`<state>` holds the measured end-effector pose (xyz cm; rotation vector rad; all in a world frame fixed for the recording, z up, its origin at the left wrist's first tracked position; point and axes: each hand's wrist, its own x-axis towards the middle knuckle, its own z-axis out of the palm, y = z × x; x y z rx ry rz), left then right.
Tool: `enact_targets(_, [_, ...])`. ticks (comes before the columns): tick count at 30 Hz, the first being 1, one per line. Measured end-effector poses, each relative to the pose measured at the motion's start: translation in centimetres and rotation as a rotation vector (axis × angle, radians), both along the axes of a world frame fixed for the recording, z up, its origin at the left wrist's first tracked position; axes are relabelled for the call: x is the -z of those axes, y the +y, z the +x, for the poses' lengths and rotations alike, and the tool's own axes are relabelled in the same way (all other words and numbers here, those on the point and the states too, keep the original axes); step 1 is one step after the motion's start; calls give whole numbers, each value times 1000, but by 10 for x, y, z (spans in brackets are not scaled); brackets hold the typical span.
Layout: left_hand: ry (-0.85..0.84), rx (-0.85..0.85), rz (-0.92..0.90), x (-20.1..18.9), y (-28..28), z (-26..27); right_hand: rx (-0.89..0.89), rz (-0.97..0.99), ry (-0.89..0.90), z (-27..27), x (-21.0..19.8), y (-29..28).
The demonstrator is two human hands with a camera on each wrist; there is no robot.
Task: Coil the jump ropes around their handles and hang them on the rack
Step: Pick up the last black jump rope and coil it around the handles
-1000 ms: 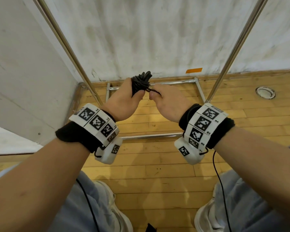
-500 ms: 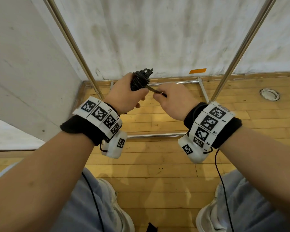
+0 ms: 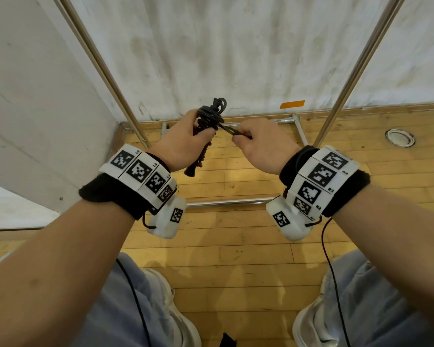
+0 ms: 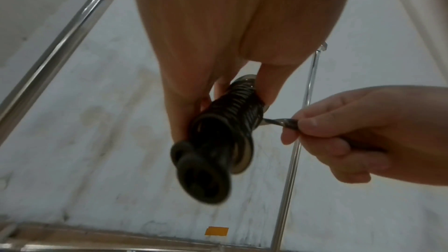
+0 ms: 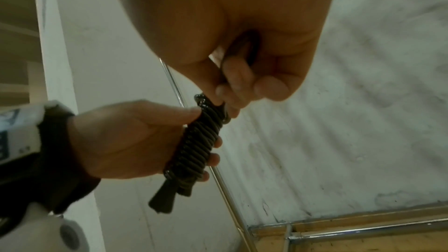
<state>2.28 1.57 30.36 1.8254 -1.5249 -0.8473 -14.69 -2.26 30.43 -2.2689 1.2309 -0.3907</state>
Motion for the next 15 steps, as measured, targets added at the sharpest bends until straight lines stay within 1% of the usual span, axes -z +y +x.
enact_targets(3, [-32,-33,-72,3,2,3,-40,33,-30,1,-1,3])
enact_targets(7, [90,-22,-72,-1,3,3,-46,75,-156,1,-7,6])
enact_targets(9, [156,-26,-84,-4,4,1,-49,88,-188,2,-9,8])
enact_targets(12, [187,-46,-107,-5,4,-2,-53,142,-229,6,-10,10])
enact_targets(15, [258,-55,-76,-5,4,-3,-33,174,-269,7,-10,9])
